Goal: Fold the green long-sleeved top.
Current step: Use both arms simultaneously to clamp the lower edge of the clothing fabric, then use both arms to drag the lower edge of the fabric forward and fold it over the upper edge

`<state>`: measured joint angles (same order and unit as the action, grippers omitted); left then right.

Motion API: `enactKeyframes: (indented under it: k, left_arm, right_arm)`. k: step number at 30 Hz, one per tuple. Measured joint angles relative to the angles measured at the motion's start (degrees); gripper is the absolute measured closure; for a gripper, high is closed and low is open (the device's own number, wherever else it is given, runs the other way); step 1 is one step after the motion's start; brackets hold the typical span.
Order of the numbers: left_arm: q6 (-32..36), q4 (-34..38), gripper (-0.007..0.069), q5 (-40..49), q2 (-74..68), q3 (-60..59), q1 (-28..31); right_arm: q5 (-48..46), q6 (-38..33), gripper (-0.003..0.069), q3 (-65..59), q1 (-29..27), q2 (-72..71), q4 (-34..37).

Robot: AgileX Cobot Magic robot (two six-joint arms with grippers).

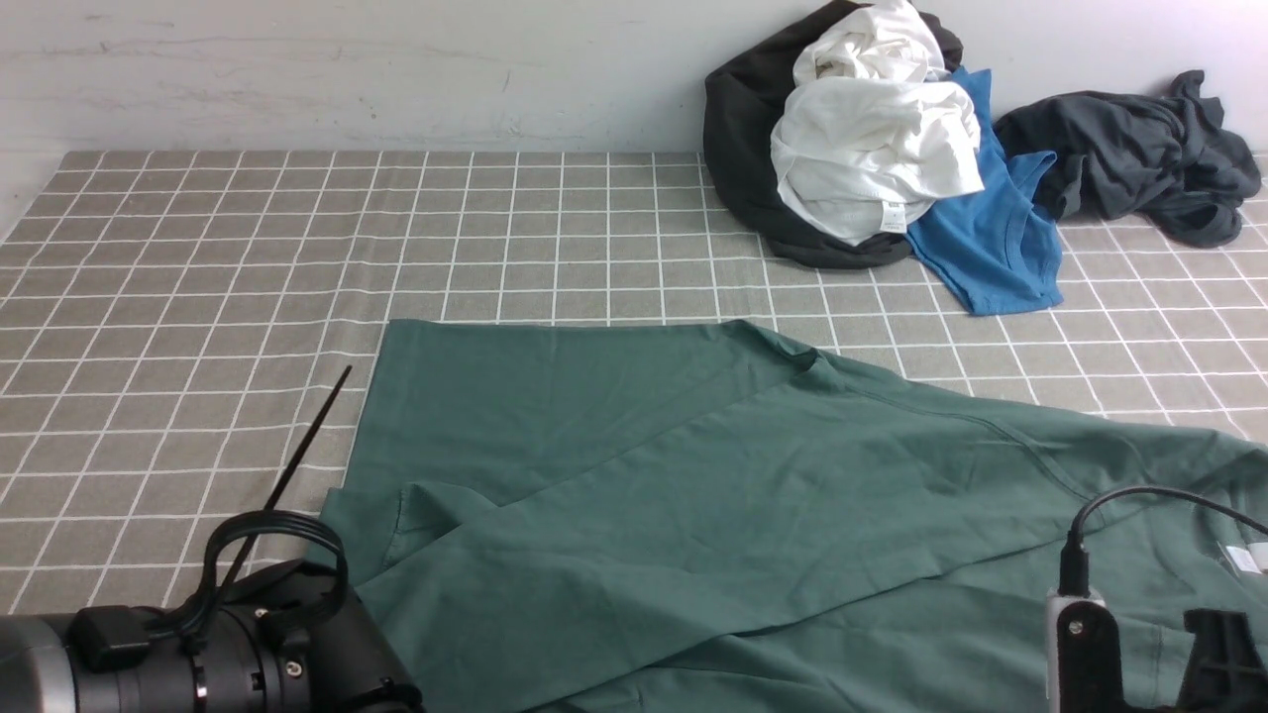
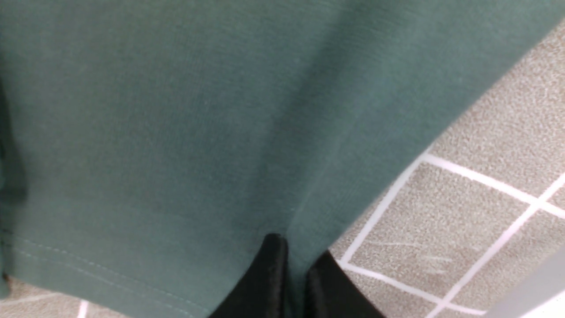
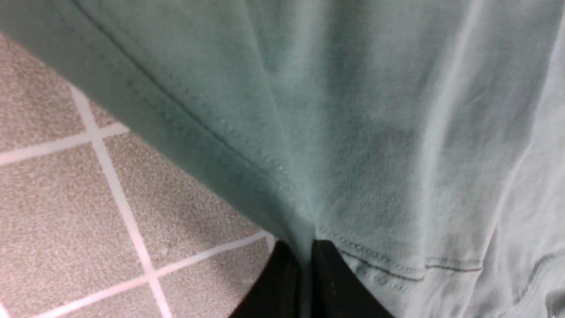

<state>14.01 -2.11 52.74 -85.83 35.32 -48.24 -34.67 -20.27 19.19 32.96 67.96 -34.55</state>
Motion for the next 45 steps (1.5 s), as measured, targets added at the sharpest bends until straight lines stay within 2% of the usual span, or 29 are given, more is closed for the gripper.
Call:
enactKeyframes:
  k: [4, 7, 11, 14, 16, 19, 20, 24, 30, 36, 40, 45]
  left_arm:
    - [0.0, -0.5, 0.0622, 0.5, 0.3, 0.0, 0.0]
    - [-1.6, -3.3, 0.0622, 3.2, 3.1, 1.2, 0.7]
    - [-2.0, -6.7, 0.0613, 6.1, 5.9, 4.9, 4.6]
    - [1.9, -8.6, 0.0608, 7.5, 6.2, 12.9, 12.3]
    - [5.5, -8.6, 0.0608, 7.9, 5.0, 18.3, 16.6]
    - [8.7, -8.2, 0.0608, 8.4, 2.9, 24.2, 20.4]
    - [10.5, -7.5, 0.0608, 8.7, 0.7, 29.0, 23.1]
    - [14.1, -6.6, 0.0608, 9.1, -5.5, 41.0, 28.1]
    - [18.1, -6.1, 0.0608, 10.4, -16.2, 56.3, 33.1]
    - [18.5, -5.8, 0.0608, 10.5, -26.0, 66.7, 35.7]
    - [18.6, -5.8, 0.0608, 9.6, -30.8, 70.0, 36.0]
    - [18.5, -6.0, 0.0608, 3.9, -37.4, 71.8, 36.6]
  right_arm:
    - [-2.5, -2.4, 0.0652, 0.9, 0.0, -1.2, 2.7]
    - [-7.4, -8.2, 0.0652, 6.1, -0.4, -1.9, 7.3]
    - [-10.3, -14.5, 0.0652, 12.6, -3.8, -1.1, 13.2]
    - [-12.8, -22.2, 0.0652, 21.5, -10.0, 2.7, 21.6]
    - [-14.5, -25.0, 0.0652, 26.4, -12.9, 6.3, 25.2]
    - [-17.4, -28.0, 0.0652, 33.1, -15.9, 10.4, 30.0]
    - [-19.7, -29.6, 0.0652, 38.2, -17.5, 14.1, 32.8]
    - [-25.6, -32.7, 0.0652, 50.7, -21.1, 23.6, 37.2]
    - [-32.7, -33.7, 0.0652, 68.9, -24.0, 36.8, 39.1]
    - [-35.5, -33.8, 0.0652, 82.6, -25.2, 48.1, 39.9]
    - [-35.7, -32.9, 0.0652, 87.2, -25.6, 52.6, 39.9]
    - [-32.9, -30.8, 0.0651, 90.2, -25.9, 57.1, 39.7]
